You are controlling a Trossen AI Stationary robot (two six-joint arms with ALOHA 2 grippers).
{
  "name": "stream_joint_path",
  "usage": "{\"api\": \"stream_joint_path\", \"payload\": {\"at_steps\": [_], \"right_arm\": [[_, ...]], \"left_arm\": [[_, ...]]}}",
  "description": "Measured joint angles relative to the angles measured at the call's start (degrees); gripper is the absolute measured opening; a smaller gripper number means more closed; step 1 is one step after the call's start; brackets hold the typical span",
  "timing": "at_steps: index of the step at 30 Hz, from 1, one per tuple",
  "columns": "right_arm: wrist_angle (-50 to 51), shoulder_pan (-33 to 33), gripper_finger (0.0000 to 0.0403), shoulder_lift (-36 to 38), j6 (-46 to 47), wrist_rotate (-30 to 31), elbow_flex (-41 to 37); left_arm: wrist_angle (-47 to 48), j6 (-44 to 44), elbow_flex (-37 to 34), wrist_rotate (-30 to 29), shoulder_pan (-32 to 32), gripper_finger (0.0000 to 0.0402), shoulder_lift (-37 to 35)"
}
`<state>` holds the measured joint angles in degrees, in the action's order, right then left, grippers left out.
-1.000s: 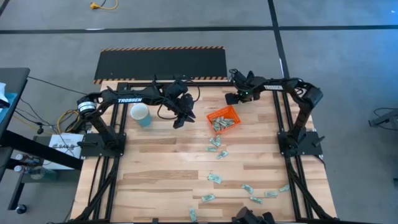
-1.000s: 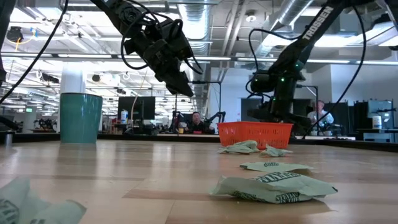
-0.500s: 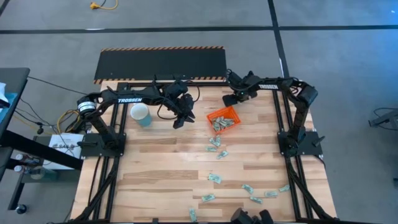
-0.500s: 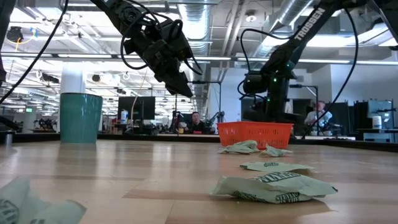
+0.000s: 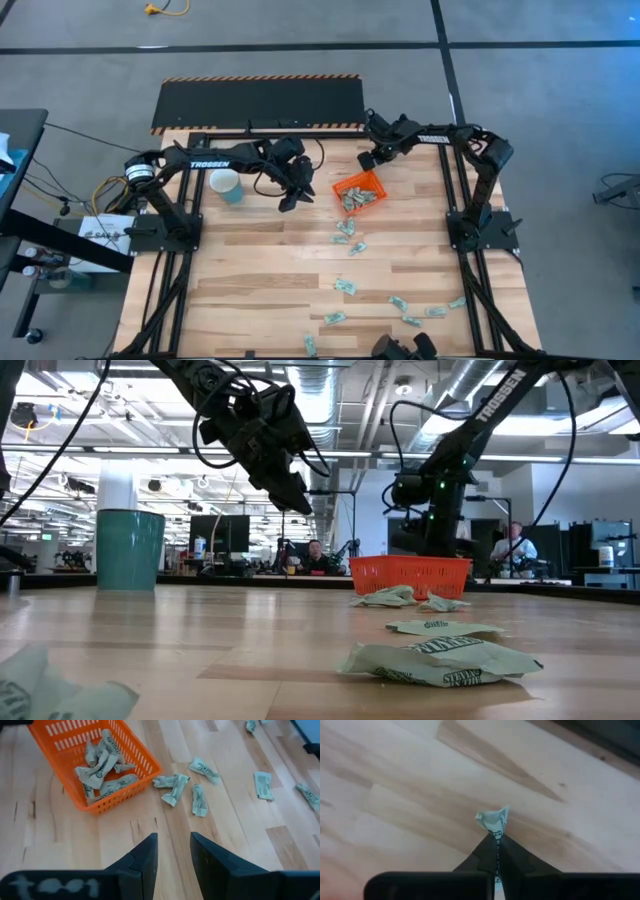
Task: Pick and place Stevia / Truvia into bins
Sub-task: Put the stevia packet into the orange bin
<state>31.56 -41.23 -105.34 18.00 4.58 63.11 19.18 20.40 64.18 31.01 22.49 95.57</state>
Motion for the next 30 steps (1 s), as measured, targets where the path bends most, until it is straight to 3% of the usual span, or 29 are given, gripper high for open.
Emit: {"api": "stream_joint_path", "payload": {"at_steps": [8,16,23,30], "right_arm": [[2.2,2.0,0.0003,9.4,0.0,0.1,0.0],[3.0,11.2,0.0001,16.9,-1.8,-0.4,0.0],[4.9,19.6,0.0009,15.4,-6.0,-0.4,0.0],[8.7,23.1,0.0011,11.7,-7.6,-0.3,0.0]], "left_arm": [[0.8,0.1,0.0,-3.0,-0.1,0.0102,0.0],[0.9,0.2,0.0,-3.0,-0.1,0.0102,0.0],[0.9,0.3,0.0,-3.0,-0.1,0.0102,0.0],[1.0,0.2,0.0,-3.0,-0.2,0.0102,0.0]]}}
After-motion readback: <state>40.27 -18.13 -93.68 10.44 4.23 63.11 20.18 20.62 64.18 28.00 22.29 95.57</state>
